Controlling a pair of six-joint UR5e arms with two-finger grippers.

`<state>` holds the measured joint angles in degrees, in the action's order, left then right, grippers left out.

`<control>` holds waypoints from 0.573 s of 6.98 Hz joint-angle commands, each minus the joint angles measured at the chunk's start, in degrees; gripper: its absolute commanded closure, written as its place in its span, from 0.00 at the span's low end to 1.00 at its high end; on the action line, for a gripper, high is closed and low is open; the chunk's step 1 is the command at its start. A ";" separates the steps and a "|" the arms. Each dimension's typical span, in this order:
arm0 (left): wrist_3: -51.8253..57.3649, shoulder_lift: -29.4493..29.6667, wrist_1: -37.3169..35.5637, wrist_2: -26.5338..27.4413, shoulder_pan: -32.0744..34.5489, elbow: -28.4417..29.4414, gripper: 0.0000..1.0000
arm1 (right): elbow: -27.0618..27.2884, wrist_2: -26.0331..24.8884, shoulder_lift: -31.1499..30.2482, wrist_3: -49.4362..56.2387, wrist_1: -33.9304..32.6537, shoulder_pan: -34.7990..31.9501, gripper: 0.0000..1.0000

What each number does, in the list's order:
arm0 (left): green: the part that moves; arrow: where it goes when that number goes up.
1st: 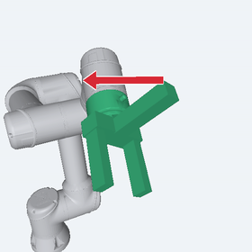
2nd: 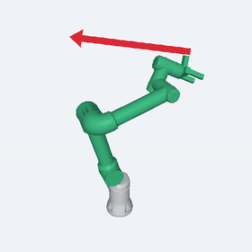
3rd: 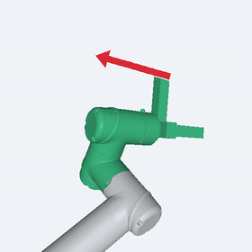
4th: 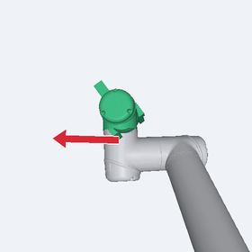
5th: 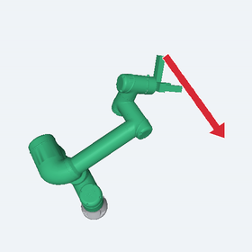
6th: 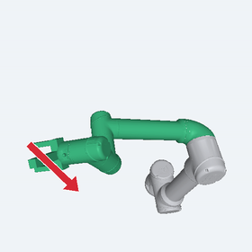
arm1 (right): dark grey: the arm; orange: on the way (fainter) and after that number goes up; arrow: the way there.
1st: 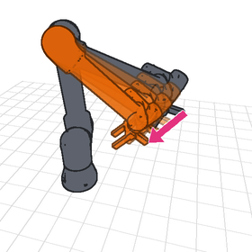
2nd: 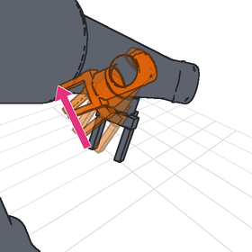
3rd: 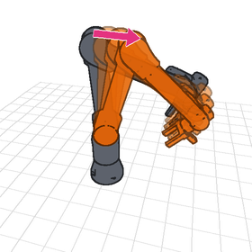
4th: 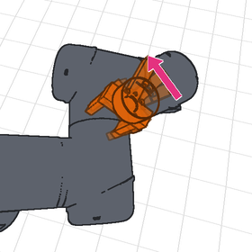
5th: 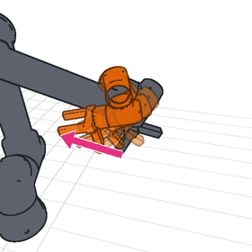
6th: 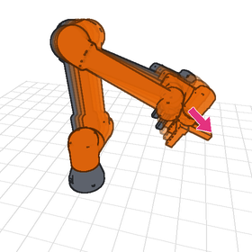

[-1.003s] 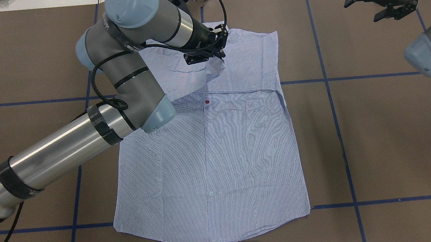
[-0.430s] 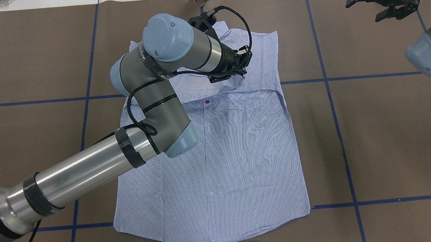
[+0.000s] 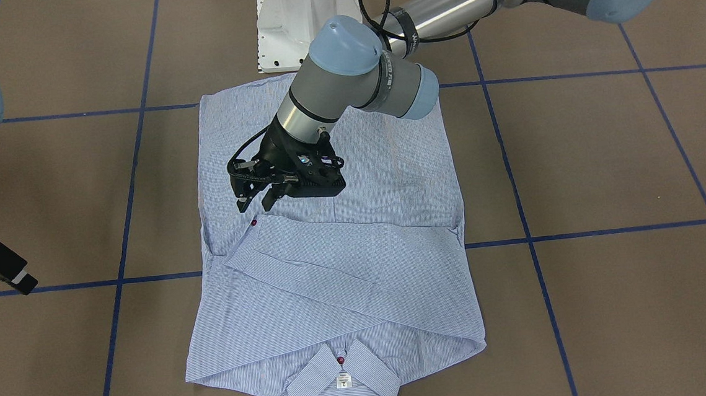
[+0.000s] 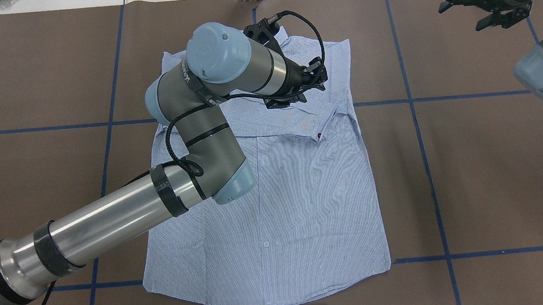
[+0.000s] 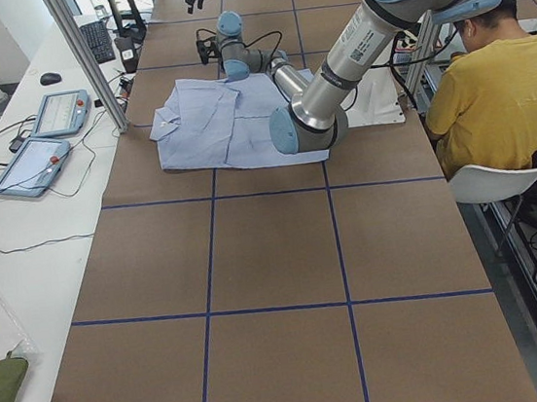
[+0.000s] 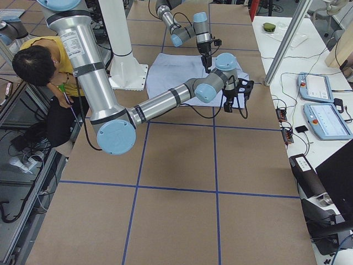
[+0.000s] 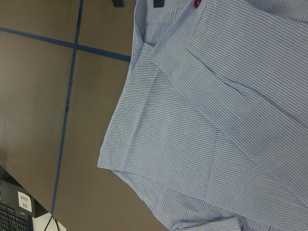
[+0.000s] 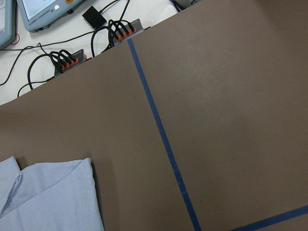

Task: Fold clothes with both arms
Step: 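Fold the held sleeve across the chest with the left gripper while the right arm withdraws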

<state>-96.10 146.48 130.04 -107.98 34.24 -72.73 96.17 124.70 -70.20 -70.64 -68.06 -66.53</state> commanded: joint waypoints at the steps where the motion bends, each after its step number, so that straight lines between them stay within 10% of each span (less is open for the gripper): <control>1: -1.54 -2.23 -0.49 -0.03 0.04 -5.27 0.02 | 3.38 -0.24 -0.20 -9.00 0.21 5.49 0.00; 4: -0.59 -18.72 -1.02 -3.79 0.57 -24.33 0.04 | 14.10 -21.01 -2.73 -35.18 -0.58 29.63 0.00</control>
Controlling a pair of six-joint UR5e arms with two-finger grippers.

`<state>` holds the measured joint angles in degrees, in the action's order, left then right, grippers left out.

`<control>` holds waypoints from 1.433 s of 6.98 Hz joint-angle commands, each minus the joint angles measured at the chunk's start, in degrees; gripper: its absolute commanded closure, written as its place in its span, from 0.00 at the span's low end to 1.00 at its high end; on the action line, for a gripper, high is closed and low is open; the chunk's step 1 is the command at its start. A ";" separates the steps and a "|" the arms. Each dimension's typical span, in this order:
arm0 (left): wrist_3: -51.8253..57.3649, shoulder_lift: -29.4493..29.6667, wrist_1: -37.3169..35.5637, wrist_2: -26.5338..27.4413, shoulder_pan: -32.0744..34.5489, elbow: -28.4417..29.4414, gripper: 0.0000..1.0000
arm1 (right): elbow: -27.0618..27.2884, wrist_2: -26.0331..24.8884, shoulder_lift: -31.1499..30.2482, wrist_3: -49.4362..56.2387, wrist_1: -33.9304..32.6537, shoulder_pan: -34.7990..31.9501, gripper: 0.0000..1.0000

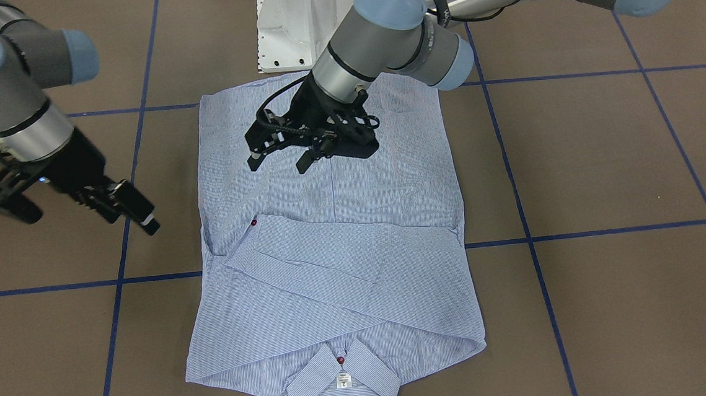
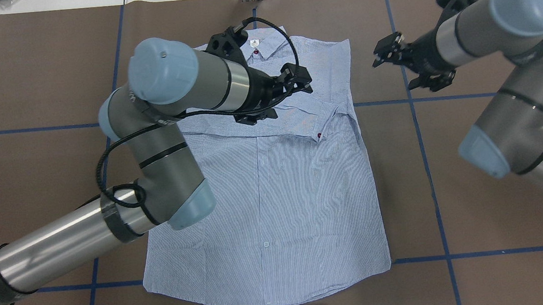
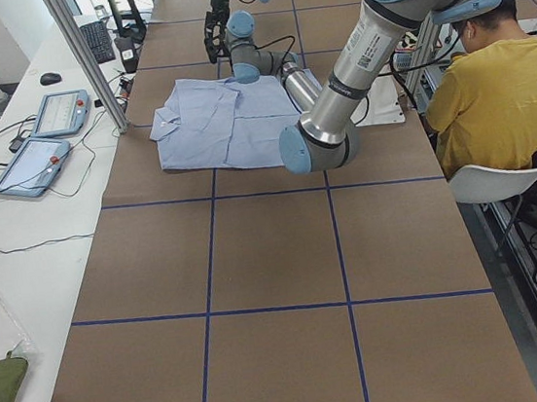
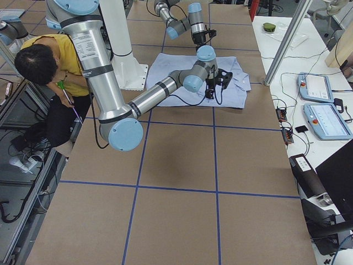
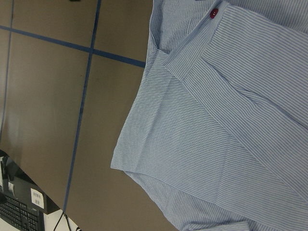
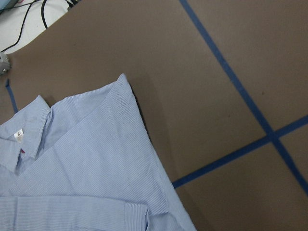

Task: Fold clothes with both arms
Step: 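Release the sleeve with the left gripper while the right gripper moves to the hem corner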

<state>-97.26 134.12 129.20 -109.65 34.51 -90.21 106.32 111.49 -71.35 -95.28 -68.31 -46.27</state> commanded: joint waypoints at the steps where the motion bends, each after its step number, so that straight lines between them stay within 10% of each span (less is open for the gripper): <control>1: 2.15 -9.81 -0.18 -2.67 1.25 -9.08 0.07 | 10.25 -16.31 -6.99 -15.41 -2.34 18.92 0.01; 3: 3.92 -11.42 -0.09 -2.68 1.88 -10.07 0.08 | 14.79 -30.32 -11.52 -25.94 -7.10 35.74 0.01; 10: 4.01 -12.22 0.70 -2.24 2.23 -8.84 0.08 | 14.71 -34.94 -14.34 -39.37 -13.78 44.68 0.17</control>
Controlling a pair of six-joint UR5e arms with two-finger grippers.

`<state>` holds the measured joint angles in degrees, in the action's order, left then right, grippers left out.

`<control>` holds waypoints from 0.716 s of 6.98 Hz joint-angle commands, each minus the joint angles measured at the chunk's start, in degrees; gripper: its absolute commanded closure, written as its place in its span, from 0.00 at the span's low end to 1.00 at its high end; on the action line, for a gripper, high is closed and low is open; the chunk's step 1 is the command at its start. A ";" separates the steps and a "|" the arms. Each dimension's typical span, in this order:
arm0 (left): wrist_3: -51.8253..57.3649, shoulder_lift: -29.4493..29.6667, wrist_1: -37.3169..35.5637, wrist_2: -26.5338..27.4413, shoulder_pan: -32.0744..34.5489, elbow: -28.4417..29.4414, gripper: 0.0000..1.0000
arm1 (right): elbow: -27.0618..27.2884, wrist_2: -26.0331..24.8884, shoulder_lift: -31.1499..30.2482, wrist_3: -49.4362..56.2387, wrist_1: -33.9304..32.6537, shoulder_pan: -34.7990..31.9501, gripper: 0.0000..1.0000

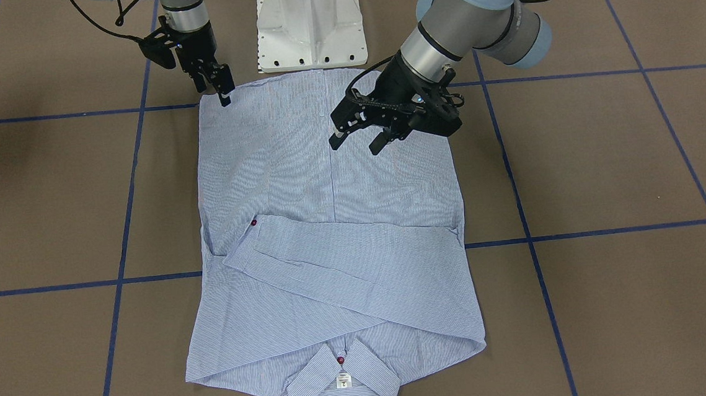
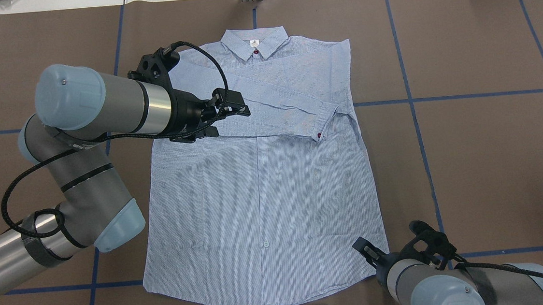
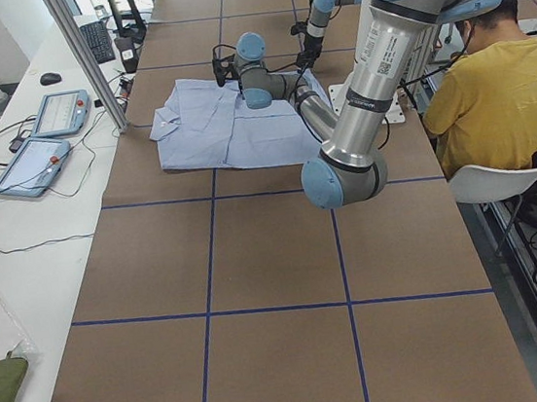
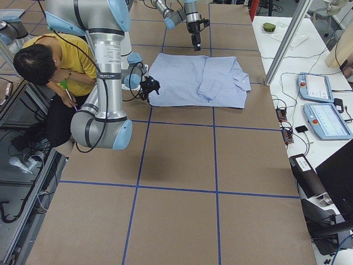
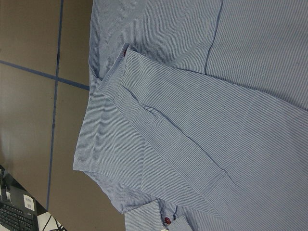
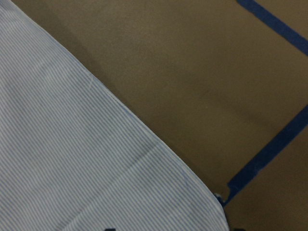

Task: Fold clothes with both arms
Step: 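Release the sleeve with the left gripper while the right gripper moves to the hem corner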

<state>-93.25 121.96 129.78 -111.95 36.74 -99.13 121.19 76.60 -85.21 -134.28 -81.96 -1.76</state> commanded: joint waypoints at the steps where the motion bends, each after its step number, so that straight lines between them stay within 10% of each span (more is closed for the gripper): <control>1: 0.00 -0.05 0.12 0.07 0.00 0.08 0.08 | -0.16 -0.04 -0.83 -0.46 -0.13 0.18 0.19; 5: 0.00 -0.05 0.03 0.07 0.00 0.08 0.08 | -0.07 0.04 -1.45 -1.42 -0.65 0.18 0.55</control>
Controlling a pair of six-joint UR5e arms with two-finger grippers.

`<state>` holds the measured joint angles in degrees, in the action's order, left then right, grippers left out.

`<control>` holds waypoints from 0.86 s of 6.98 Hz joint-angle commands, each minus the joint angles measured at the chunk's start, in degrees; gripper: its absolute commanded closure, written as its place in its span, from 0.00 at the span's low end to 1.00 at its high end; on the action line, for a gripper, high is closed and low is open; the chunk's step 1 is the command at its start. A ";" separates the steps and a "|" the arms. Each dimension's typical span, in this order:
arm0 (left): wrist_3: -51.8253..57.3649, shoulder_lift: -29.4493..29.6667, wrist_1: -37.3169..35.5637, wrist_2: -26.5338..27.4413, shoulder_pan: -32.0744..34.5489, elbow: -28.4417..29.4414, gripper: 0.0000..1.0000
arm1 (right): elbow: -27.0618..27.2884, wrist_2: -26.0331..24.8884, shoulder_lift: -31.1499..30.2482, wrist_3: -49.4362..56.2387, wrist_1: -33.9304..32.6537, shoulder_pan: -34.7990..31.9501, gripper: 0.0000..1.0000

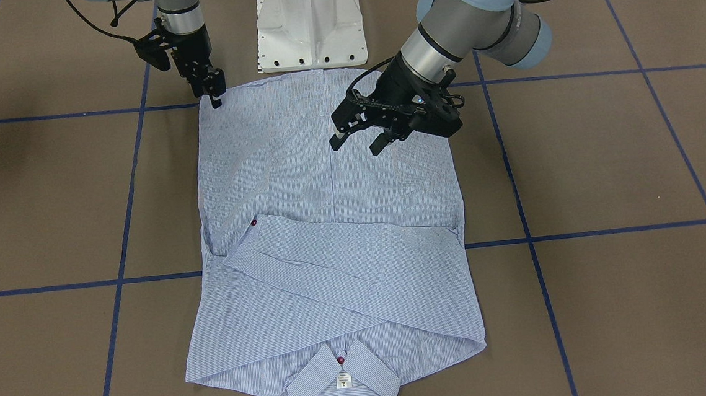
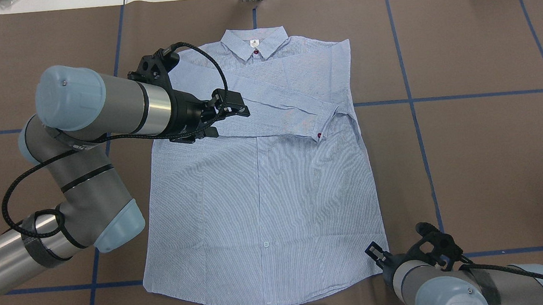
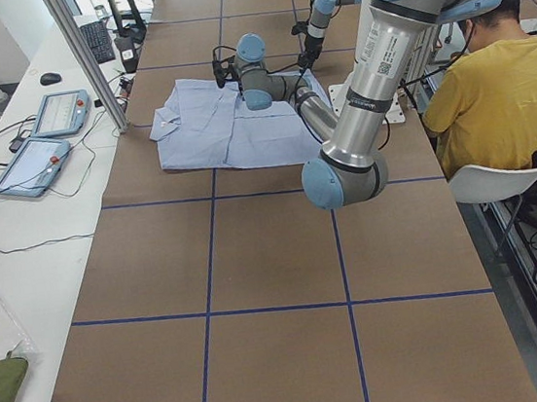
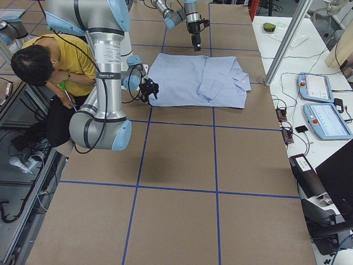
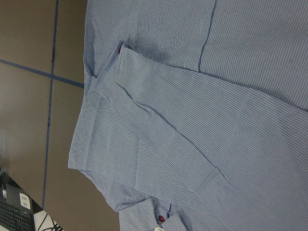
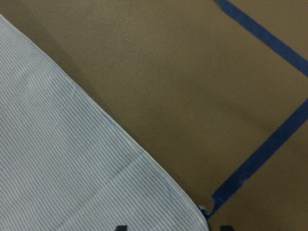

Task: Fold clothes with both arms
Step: 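Release the sleeve with the left gripper while the right gripper moves to the hem corner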

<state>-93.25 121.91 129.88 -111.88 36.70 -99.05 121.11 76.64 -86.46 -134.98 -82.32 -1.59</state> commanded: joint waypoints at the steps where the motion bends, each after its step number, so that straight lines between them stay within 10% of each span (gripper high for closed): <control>1: 0.00 0.00 -0.07 0.00 -0.05 0.00 0.08 | 0.00 0.09 -0.11 -0.72 -0.39 0.00 0.70; 2: 0.00 0.00 -0.15 0.00 -0.05 0.00 0.08 | 0.09 0.18 -0.11 -0.81 -0.39 0.00 1.00; 6: -0.26 -11.38 -4.43 0.61 0.04 -6.65 0.08 | 1.84 0.53 -0.64 -0.64 -0.39 -0.26 1.00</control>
<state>-93.41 115.73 127.97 -111.63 36.76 -102.28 122.08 77.07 -86.74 -135.69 -82.70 -1.72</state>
